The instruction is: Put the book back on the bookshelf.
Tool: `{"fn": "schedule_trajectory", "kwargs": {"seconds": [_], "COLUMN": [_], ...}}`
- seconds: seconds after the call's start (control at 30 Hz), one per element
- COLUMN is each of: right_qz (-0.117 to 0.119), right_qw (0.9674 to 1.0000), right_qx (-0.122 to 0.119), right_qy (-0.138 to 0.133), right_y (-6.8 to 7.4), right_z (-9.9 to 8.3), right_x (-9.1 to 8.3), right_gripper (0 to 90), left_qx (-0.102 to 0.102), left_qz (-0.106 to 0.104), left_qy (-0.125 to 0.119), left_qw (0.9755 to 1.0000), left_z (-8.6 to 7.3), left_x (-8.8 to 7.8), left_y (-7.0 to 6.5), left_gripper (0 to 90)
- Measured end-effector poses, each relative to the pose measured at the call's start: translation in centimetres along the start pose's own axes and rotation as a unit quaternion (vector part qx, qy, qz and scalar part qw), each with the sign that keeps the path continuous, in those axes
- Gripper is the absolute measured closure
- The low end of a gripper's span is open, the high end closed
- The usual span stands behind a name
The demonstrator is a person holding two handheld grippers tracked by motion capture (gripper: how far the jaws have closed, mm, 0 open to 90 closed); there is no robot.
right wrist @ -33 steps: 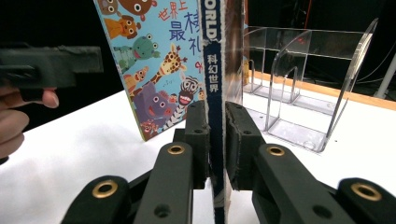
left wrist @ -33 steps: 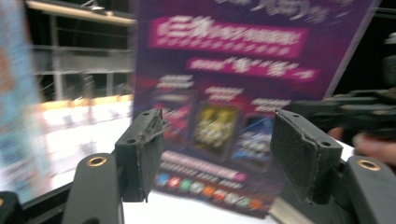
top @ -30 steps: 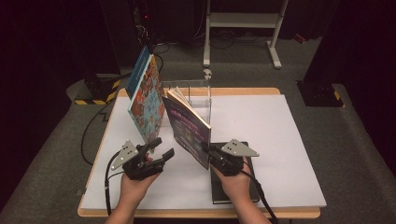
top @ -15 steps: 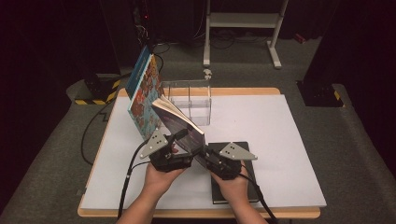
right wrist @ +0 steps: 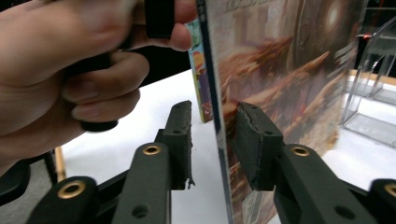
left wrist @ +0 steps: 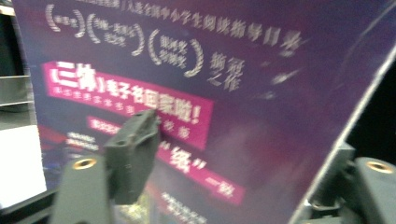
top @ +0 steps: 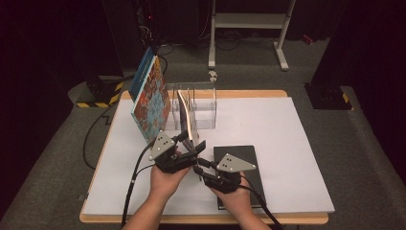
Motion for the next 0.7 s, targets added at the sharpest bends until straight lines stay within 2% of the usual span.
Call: {"fn": "schedule_trajectory", "kwargs": {"seconds": [0.17, 0.23, 0.3, 0.43, 0.5, 0.63, 0.7], "right_qz": [0.002, -0.015, -0.038, -0.087, -0.091, -0.103, -0.104], "right_qw": [1.0, 0.9996, 0.9989, 0.9958, 0.9949, 0.993, 0.9928], "right_qx": [-0.004, -0.013, -0.011, 0.023, 0.043, 0.057, 0.059], "right_qy": [0.007, 0.019, 0.023, 0.018, 0.012, 0.0, -0.005], "right_y": [-0.6, -1.7, -3.3, -7.1, -8.3, -9.6, -9.8], "right_z": [-0.6, -1.1, -1.9, -3.8, -4.5, -4.6, -4.5], "right_x": [-2.3, -3.7, -5.2, -8.3, -9.4, -10.7, -10.9], "right_gripper": [58.8, 57.0, 56.3, 56.5, 57.8, 58.0, 58.2], "left_qx": [0.016, 0.027, 0.036, 0.052, 0.06, 0.083, 0.087], "left_qz": [0.009, 0.012, 0.02, 0.037, 0.049, 0.092, 0.096], "left_qy": [0.0, 0.003, 0.006, 0.01, 0.015, 0.006, 0.004], "left_qw": [0.9998, 0.9996, 0.9991, 0.9979, 0.9969, 0.9923, 0.9916], "left_z": [0.1, 0.1, 0.2, 0.2, 0.3, 0.6, 0.6], "left_x": [-0.3, -0.5, -0.8, -1.6, -1.9, -2.7, -2.9], "left_y": [0.0, -0.1, -0.1, 0.0, 0.2, 1.0, 1.1], "left_gripper": [36.2, 39.6, 43.5, 53.2, 59.7, 78.2, 83.2]}}
Point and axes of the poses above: each handheld gripper's, and its own axes: x roughly forward along the jaws, z roughly out of its top, y roughly to its left, the point moved 9 cm from there along x, roughly forward along the jaws, and after that the axes turned 6 degrees about -x, right-handed, at the moved point
